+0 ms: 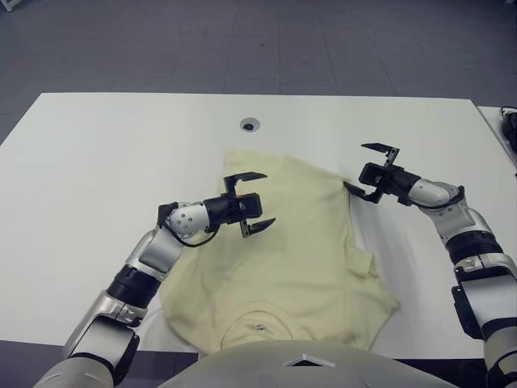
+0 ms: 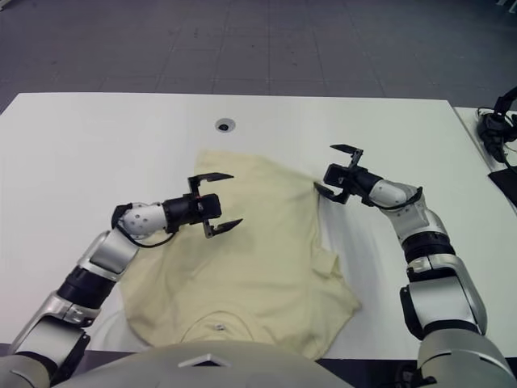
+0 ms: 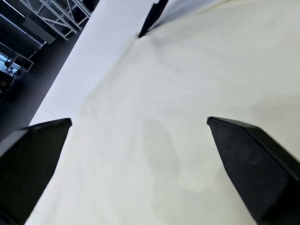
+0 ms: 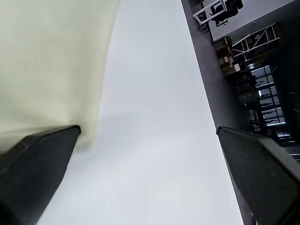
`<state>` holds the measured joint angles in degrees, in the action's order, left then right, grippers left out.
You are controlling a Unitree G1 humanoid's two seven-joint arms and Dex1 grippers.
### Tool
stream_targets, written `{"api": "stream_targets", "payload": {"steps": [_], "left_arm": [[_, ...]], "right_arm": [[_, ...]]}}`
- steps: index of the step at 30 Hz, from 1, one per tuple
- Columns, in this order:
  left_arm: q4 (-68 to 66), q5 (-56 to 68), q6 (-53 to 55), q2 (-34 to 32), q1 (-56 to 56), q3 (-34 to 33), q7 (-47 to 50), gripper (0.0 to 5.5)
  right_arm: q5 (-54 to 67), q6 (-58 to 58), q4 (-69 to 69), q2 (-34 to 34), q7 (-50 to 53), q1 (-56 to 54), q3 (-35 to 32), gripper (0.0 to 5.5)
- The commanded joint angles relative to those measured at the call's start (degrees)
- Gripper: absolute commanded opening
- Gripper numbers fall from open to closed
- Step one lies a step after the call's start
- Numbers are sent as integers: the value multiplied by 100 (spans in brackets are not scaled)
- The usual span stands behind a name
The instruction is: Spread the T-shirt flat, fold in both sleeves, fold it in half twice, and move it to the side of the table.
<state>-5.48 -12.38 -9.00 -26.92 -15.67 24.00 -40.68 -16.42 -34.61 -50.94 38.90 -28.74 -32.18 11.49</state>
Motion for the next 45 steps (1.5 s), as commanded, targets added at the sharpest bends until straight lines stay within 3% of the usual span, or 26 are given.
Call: {"api": "stream_targets", "payload": {"steps": [1,5,13,28,45], "left_arm": [[-728,-194,-243,251,-208,81,251,537],[-1074,-212,-396,368,-327,91,345,537],[-894,-256,-519,289,-208,130,284,537],[-386,-332,-473,117,8,124,164,537],[-365,-343,-468,79,23,143,133,537]], "right_arm": [[919,-33,238,-147,-584,-50,-453,540],[1107,70,184,-57,-709,-29,-617,540],[30,-101,-396,253,-156,-111,-141,540],[-475,-234,-723,198,-266,-100,318,540],[43,-146,-828,-338,-488,-543,158,540]]}}
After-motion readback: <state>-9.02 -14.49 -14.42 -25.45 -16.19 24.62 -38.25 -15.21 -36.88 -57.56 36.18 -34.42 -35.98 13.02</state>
